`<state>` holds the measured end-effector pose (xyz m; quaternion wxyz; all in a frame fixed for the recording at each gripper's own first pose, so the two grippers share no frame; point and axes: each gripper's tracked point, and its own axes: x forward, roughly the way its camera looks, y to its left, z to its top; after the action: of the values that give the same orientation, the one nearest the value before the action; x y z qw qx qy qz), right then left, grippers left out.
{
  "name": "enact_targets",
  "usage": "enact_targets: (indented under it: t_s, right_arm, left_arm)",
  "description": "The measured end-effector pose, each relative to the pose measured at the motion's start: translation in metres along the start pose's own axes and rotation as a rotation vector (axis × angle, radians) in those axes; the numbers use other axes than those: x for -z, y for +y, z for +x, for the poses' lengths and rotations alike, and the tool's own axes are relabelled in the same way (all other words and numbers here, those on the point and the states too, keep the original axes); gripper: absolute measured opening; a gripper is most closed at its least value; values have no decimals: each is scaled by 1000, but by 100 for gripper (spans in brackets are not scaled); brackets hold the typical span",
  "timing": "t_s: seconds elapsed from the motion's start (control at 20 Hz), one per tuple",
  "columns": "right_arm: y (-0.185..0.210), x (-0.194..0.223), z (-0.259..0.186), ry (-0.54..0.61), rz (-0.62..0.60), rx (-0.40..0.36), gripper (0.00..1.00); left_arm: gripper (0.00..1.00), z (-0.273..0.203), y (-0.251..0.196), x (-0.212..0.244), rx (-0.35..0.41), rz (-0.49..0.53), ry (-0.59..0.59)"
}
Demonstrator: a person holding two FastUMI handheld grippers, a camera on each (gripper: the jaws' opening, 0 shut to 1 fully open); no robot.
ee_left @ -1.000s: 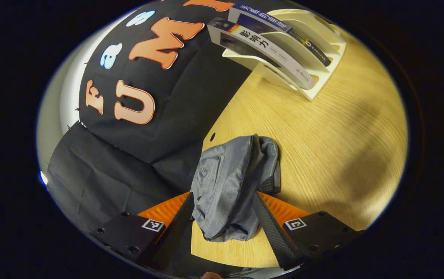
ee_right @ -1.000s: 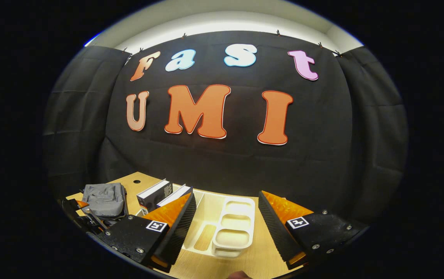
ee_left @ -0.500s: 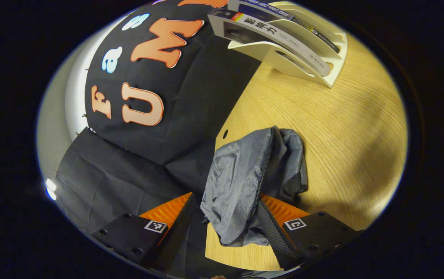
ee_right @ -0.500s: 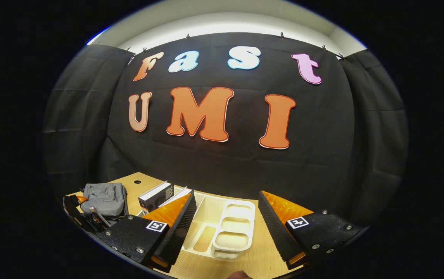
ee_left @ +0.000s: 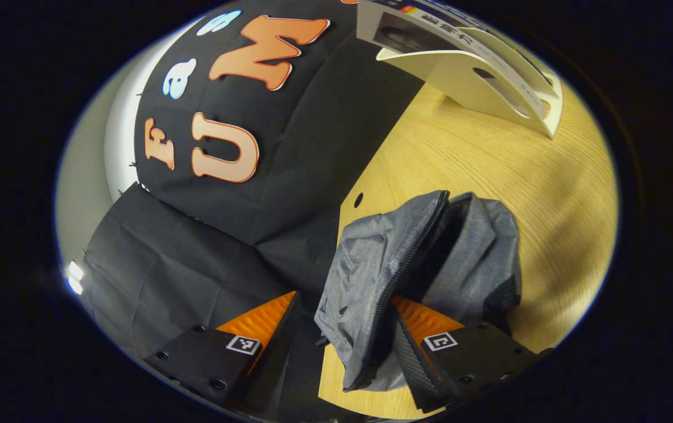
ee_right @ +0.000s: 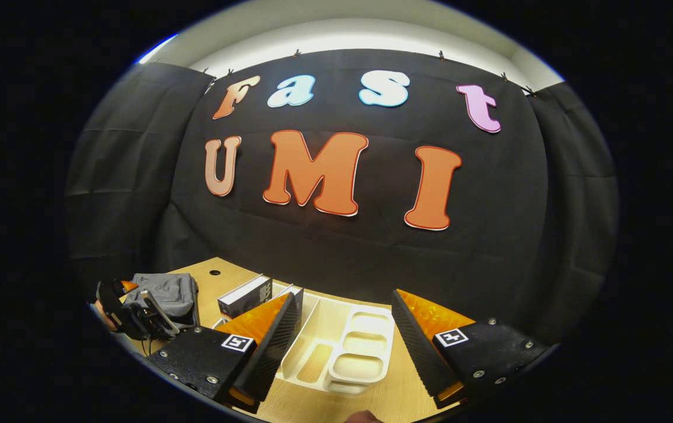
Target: Open the schoolbag, grab two books from the bookshelf and put them into the schoolbag.
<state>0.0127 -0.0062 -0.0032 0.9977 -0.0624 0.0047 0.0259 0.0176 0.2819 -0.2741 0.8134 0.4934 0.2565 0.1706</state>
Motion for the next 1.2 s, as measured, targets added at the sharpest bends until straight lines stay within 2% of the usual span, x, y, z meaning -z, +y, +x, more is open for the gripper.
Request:
enact_targets:
  t_s: [0.15,0.2,0.35,0.45,0.5,0.55,0.6,0.65,0.7,0.95,1.2]
  right_arm:
    - [12,1,1,11,-9,8,96]
    - [16,0,3,14,-10,21,96]
    - [24,-2,4,30,4,100,96]
    - [33,-5,4,35,23,170,96]
    - [37,-5,3,46,25,209,96]
    - [41,-6,2,56,27,246,96]
    - [45,-8,1,65,27,280,96]
    - [53,-12,0,71,25,306,96]
    - [57,-14,0,75,15,335,96]
    - [86,-35,2,96,-1,417,96]
    - [114,-55,20,153,-15,403,96]
  left_arm:
    - [77,15,3,-2,61,-22,-25]
    - [71,19,-3,-1,111,-31,-30]
    - [62,27,-14,-1,235,-62,-73]
    - [48,28,-17,-2,316,-87,-105]
    - [36,29,-17,-6,354,-101,-128]
    - [30,26,-15,-5,394,-121,-141]
    - [20,26,-13,-9,430,-147,-171]
    - [19,28,-9,-10,468,-177,-180]
    - [12,29,-2,-16,507,-207,-205]
    - [10,37,41,-36,679,-309,-283]
    - [8,49,79,-52,839,-361,-317]
